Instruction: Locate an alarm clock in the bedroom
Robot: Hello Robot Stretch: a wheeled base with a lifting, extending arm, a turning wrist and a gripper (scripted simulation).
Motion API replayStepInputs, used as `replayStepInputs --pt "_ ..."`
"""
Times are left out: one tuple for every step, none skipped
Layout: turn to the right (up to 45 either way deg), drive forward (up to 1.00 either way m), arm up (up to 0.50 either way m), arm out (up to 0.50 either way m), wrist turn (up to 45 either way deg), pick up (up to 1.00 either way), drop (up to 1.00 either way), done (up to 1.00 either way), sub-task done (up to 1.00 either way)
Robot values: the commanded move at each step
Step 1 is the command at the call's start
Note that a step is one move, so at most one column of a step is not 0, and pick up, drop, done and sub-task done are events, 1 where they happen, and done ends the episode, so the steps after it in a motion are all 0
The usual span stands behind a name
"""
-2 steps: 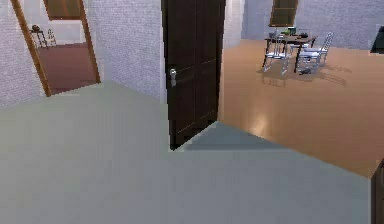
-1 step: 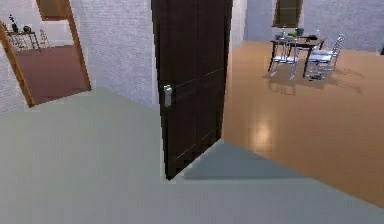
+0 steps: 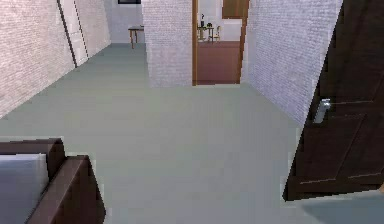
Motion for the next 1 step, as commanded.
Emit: replayStepInputs --pt "0.0 0.10 0.00 0.00 0.0 0.00 0.00 0.00 0.00"
